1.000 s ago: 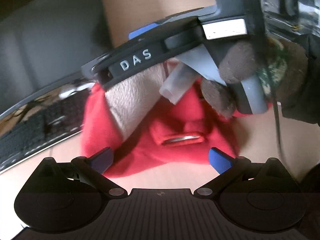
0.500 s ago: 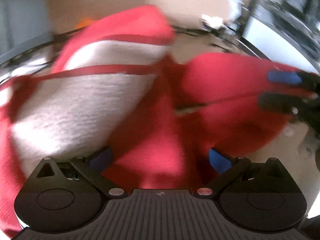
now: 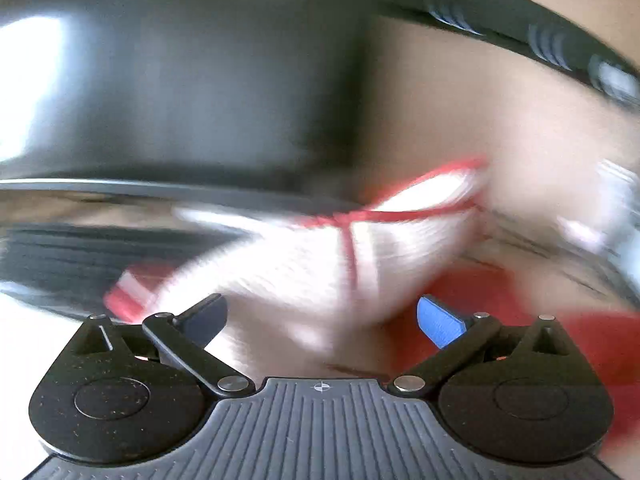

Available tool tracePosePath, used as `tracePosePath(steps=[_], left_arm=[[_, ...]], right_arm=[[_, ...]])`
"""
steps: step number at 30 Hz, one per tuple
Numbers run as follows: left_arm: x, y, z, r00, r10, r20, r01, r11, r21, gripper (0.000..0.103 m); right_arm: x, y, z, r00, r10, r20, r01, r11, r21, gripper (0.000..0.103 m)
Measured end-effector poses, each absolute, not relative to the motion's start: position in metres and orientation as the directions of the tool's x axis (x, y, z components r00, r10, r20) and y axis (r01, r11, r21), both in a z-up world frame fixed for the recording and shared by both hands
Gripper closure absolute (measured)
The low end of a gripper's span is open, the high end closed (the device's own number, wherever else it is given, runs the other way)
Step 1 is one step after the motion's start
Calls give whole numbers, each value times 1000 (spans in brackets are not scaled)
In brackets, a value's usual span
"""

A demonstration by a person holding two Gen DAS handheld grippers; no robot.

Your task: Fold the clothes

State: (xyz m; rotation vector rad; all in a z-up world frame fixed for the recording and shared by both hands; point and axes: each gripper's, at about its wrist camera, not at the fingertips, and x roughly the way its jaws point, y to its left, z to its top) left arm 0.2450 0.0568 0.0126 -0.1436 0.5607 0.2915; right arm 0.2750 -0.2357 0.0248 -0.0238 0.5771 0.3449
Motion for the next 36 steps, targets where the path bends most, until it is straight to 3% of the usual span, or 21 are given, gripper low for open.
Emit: tracePosePath(steps=[1,3,6,12,16,21,26,28,31,36], left_arm=[[240,79,13,780,301,-548,-388,920,-47,0],[224,113,13,755,306,-581,-432,897,-89,0],[200,130,18,782,222,-583,-380,911,-163,0],[201,102,28,790,-222,-572,50,953,-300,0],[219,69,22,731,-336,-594,219,940,-262,0],[253,68,-9,652,-299,-697,141,951,-276,0],[246,67,-45,529,-331,-781,135,942,-308,0],[226,56,-47,549,-303,-779,195,953,-234,0],[207,40,-46,536,-294,-792,205,955,-215,0],[173,30,-37,474,-383,-793,196,924,-328,0]], right_arm=[[277,-220,24,770,333,-544,-353,933,71,0],[285,-187,16,735,379,-562,-409,909,79,0],[294,-145,1,659,463,-593,-500,859,114,0],[298,-121,-41,490,532,-691,-537,808,241,0],[277,-146,-38,465,537,-704,-549,799,247,0],[248,-188,-29,486,466,-739,-504,841,198,0],[227,-240,7,599,442,-667,-355,894,274,0],[227,-248,19,665,382,-642,-298,924,240,0],[239,-252,13,685,315,-657,-211,949,235,0],[263,-236,-29,590,319,-742,-140,945,295,0]])
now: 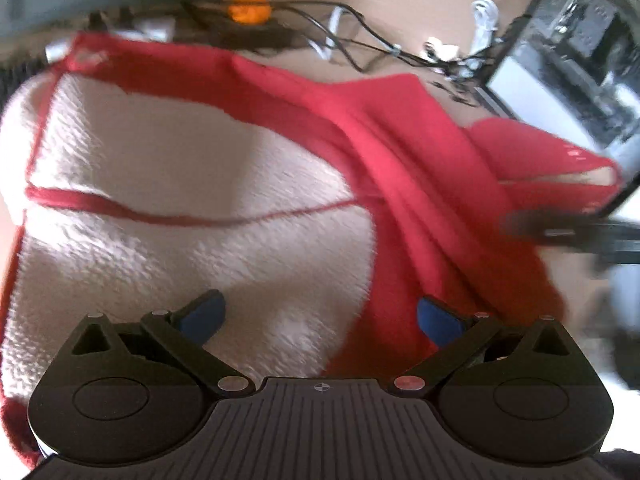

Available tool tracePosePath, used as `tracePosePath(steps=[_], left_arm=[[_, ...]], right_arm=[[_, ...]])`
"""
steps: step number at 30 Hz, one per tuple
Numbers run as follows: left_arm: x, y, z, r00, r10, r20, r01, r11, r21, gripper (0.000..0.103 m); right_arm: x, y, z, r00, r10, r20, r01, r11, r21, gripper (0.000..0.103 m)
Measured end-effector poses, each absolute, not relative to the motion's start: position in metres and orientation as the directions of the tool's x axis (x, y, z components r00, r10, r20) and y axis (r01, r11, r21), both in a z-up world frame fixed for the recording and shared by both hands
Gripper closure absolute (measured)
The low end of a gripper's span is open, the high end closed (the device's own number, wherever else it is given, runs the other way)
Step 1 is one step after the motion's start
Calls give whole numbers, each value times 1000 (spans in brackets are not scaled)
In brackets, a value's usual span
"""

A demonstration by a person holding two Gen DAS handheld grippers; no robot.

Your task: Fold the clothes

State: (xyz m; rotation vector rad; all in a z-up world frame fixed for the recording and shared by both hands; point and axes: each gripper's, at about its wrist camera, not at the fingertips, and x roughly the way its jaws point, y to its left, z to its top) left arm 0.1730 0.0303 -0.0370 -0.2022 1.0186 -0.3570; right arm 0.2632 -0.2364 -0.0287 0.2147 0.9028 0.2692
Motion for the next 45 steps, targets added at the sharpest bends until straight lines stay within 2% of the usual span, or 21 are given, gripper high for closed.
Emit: tracePosePath(steps=[4,11,14,16,18,19,23,26,29,31,34,36,39,41,45], left_arm=[[149,29,-35,395,-510,-764,194,859,-473,0],[146,23,-29,361,-571,-737,278,820,-500,0],[153,26,-16,449,-516,-730,339,854,-395,0],[159,25,-11,531,-423,-734,364,896,-252,0],[165,26,-12,573,-364,-734,393,908,-143,0],[169,27,-14,584,-345,-735,409,907,-101,0],[188,47,-27,544,-342,-766,393,910,-128,0],[201,66,-35,506,-352,-787,332,922,-199,0],[207,81,-40,449,-393,-802,294,913,-283,0],[208,84,-45,420,-400,-815,286,910,-299,0],[205,83,-51,408,-393,-824,272,914,-301,0],[200,80,-51,395,-392,-830,266,914,-305,0],[189,76,-53,372,-408,-833,261,908,-328,0],[177,71,-55,357,-443,-822,252,893,-372,0],[161,48,-60,349,-505,-789,224,863,-453,0]], right_arm=[[266,-219,-42,623,247,-743,-163,969,185,0],[274,-235,-36,654,257,-712,-79,958,274,0],[239,-257,-7,810,98,-578,55,969,241,0],[221,-272,10,869,-52,-492,151,975,165,0],[222,-288,22,880,-98,-465,179,975,132,0],[228,-295,26,878,-105,-468,184,975,127,0],[259,-316,35,879,-119,-463,202,970,134,0],[289,-328,26,835,-113,-539,232,960,158,0],[319,-340,12,756,-153,-636,336,925,177,0],[332,-347,7,735,-163,-658,375,906,194,0],[357,-347,15,737,-229,-636,395,909,131,0],[375,-342,29,775,-245,-583,361,928,91,0],[398,-325,55,858,-189,-478,254,964,74,0],[415,-296,82,907,-103,-408,134,990,49,0],[440,-221,144,950,158,-268,-168,986,-16,0]])
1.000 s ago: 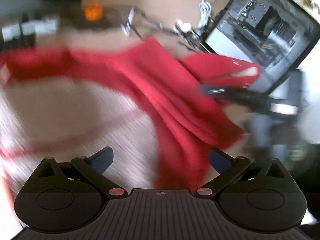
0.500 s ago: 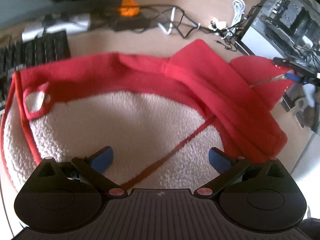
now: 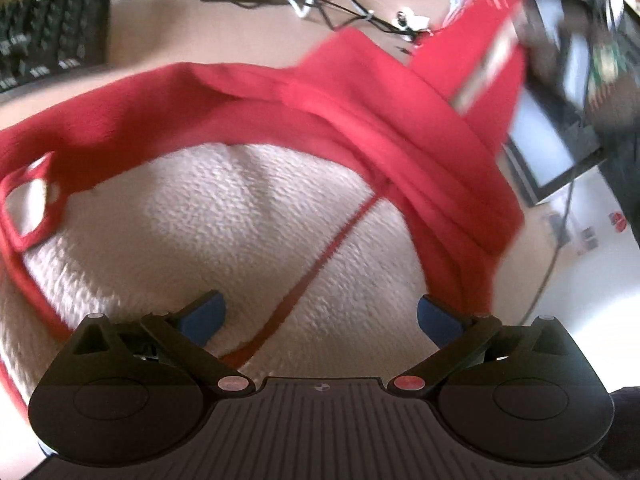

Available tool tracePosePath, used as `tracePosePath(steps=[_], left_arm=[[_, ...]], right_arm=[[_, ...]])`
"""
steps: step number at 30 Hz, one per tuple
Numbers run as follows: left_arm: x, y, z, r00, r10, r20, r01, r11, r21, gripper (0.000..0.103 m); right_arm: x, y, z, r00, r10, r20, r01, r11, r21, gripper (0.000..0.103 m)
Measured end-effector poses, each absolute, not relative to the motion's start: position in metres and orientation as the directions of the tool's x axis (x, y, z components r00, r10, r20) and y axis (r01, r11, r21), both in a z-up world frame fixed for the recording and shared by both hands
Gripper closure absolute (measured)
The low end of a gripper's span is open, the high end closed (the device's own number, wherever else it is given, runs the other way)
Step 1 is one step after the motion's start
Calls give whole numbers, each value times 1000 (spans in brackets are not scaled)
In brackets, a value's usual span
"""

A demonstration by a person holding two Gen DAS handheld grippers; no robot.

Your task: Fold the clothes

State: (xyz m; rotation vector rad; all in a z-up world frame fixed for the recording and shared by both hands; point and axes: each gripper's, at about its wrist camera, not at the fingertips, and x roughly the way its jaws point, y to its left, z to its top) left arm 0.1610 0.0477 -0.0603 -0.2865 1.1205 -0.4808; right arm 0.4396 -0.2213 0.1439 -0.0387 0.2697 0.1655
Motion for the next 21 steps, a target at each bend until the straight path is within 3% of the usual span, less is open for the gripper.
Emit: tracePosePath(steps=[2,5,8,12,16,18,21], left_arm=[[163,30,-62,359,-517,-777,196,856,-479,0],[177,3,-66,370,-524,-767,160,849,-503,0],[188,-19,-65,337,-581,-740,196,813,-549,0],[187,-18,-45,362,-637,-681,283,771,-571,0],[192,-5,-27,531,-444,-722,316,894,-318,0],[201,-11,-28,630,-263,-731,299,951,-84,0],[219,-27,-43,736,-28,-676,281,921,268,0]], right_arm=[[441,-183,171,942,283,-180,-300,951,-75,0],[443,-136,192,915,381,-134,-402,890,-216,0],[453,-115,178,861,387,-328,-480,833,-275,0],[427,-146,141,832,370,-414,-499,825,-264,0],[396,-189,88,825,259,-503,-435,859,-271,0],[385,-209,57,810,192,-554,-376,895,-239,0],[359,-225,14,795,147,-589,-329,920,-215,0]])
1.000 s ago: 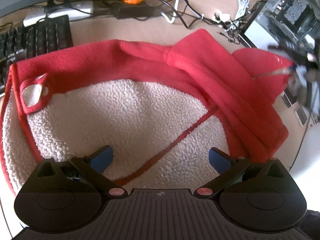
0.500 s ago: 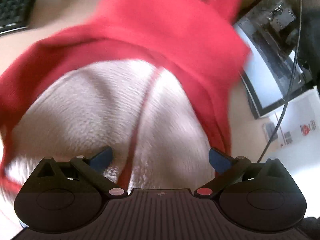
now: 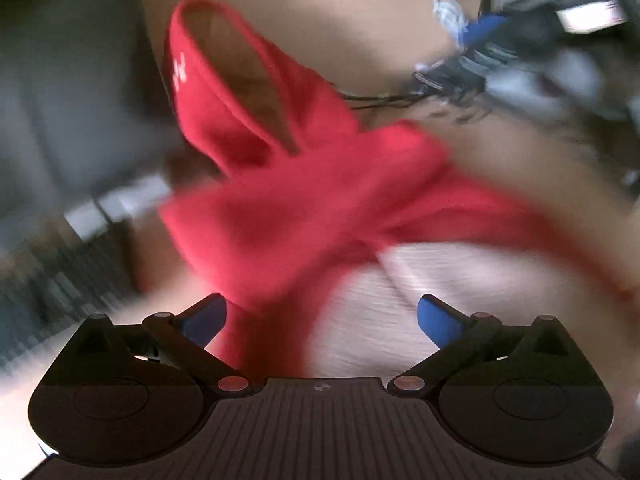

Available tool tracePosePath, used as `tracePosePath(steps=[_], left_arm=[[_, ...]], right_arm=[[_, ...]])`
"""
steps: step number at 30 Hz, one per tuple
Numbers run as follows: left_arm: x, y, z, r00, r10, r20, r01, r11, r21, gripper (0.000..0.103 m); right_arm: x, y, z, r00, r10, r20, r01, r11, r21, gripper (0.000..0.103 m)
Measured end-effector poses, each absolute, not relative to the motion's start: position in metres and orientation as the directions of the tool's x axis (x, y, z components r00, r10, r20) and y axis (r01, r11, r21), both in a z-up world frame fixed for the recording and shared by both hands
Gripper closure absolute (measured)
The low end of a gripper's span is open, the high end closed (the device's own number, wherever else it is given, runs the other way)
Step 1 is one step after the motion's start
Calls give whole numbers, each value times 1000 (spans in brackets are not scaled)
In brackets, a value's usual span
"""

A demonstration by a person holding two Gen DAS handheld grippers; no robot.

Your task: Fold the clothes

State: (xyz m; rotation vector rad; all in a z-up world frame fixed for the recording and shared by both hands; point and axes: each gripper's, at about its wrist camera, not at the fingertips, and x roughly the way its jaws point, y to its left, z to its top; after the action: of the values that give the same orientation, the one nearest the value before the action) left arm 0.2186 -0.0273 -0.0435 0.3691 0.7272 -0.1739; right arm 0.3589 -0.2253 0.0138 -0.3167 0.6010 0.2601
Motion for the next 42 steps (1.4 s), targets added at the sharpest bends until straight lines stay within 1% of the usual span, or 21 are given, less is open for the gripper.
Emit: tracePosePath(steps=[3,7,8,10,11,14,17,18,20,21,22,24,26,29,30,32,34,37,39,41,42], left_arm=[[243,-33,-67,763,95,-640,284,840,463,0],[263,-45,-90,800,115,-589,327,740,588,0],[271,-47,-94,814,132,-565,315,717,621,0],[276,-42,-86,843,210,-496,218,710,670,0],[279,-32,-76,846,232,-480,164,744,648,0],[276,15,-37,831,351,-431,-85,846,526,0],[258,87,-19,743,471,-475,-356,880,315,0],[246,112,-17,716,456,-529,-420,886,196,0],[231,153,-22,668,366,-648,-502,864,-30,0],[225,170,-27,649,318,-691,-534,838,-116,0],[219,180,-29,645,299,-703,-558,813,-165,0],[205,194,-28,665,299,-684,-589,774,-233,0],[194,210,-23,707,248,-663,-587,729,-353,0],[168,242,-14,745,237,-623,-612,615,-497,0],[166,246,-10,725,279,-629,-638,617,-461,0],[160,254,-2,682,362,-636,-688,614,-387,0],[155,248,3,668,385,-636,-681,661,-315,0],[156,226,8,701,353,-620,-601,760,-247,0],[155,207,14,737,329,-590,-529,824,-202,0],[158,189,17,773,293,-563,-457,873,-172,0],[163,180,18,786,256,-563,-415,893,-174,0]], right_arm=[[334,-225,-17,789,137,-599,-340,909,-240,0],[314,-212,-38,770,166,-616,-384,892,-240,0],[312,-208,-42,766,171,-619,-398,883,-250,0],[308,-203,-51,761,171,-625,-422,863,-277,0],[305,-201,-55,754,177,-633,-438,853,-283,0],[298,-195,-55,744,190,-641,-474,826,-305,0],[300,-185,-46,749,204,-631,-496,803,-330,0],[303,-180,-43,761,196,-618,-495,791,-359,0],[310,-165,-39,791,176,-586,-494,748,-442,0],[315,-156,-39,801,169,-574,-499,718,-485,0],[319,-145,-41,808,163,-566,-506,684,-526,0],[327,-123,-46,817,164,-554,-523,616,-589,0],[335,-102,-52,808,173,-563,-550,562,-617,0],[346,-79,-62,801,164,-576,-561,541,-627,0],[349,-77,-62,806,152,-571,-544,569,-617,0],[356,-78,-58,816,110,-567,-487,659,-573,0],[366,-94,-52,847,28,-531,-365,756,-543,0],[375,-150,-26,873,-94,-479,-144,888,-437,0],[363,-201,-2,879,-254,-403,94,922,-376,0],[347,-249,20,841,-439,-317,340,884,-322,0],[337,-270,29,810,-511,-288,435,853,-289,0]])
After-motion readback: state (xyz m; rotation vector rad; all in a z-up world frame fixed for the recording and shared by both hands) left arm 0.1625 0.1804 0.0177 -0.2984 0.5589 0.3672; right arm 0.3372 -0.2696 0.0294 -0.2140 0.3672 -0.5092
